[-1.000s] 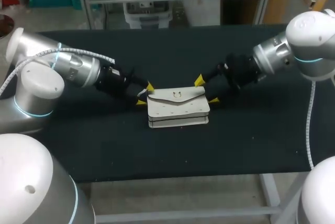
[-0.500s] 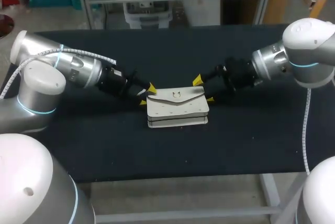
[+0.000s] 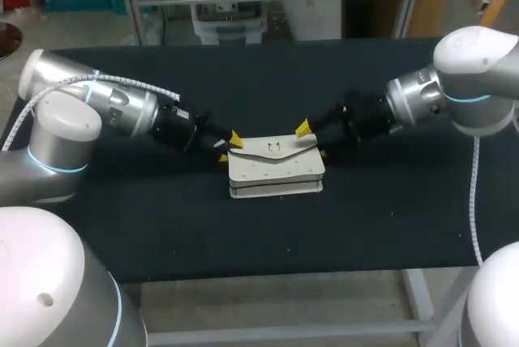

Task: Pick up the bag, open it, inspect its contents, close it, and place it on the opposite side

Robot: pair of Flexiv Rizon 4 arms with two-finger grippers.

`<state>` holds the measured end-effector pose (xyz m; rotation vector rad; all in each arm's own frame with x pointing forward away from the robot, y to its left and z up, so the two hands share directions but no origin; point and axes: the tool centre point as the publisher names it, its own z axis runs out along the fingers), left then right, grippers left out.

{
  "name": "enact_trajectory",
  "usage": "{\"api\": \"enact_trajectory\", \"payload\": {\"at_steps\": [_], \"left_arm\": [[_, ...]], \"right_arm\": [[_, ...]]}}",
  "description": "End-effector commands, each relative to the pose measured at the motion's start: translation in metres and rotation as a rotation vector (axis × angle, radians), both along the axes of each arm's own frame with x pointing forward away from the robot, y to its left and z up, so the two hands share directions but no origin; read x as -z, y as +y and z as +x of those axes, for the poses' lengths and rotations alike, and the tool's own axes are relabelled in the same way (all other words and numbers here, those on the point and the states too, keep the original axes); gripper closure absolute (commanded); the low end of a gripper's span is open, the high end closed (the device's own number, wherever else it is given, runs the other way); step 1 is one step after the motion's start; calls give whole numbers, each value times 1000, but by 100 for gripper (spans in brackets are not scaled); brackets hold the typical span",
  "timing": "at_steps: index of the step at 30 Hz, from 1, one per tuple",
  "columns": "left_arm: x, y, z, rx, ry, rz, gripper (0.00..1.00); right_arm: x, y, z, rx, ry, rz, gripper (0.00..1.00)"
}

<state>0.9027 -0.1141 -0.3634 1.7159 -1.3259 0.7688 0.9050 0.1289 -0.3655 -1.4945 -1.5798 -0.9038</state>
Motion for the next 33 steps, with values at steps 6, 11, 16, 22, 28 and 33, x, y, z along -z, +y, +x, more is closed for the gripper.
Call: {"api": "enact_trajectory", "payload": {"at_steps": [6,11,16,22,28,33], "left_arm": [[14,-4,5,18,6,-22,100],[17,-5,4,24,10,-24,100],[13,-4,0,19,-12,-19,100],[8,-3,-2,18,-25,-18,88],[8,-10,-1,44,-26,-31,100],[12,-19,2,57,-6,-49,100]], "right_arm": [[24,2,-1,2,26,7,100],[24,-3,1,24,8,9,100],[18,-13,3,68,-11,5,62],[11,-15,7,79,-39,-2,53],[9,-9,12,72,-62,9,100],[11,-4,14,53,-88,6,100]]}}
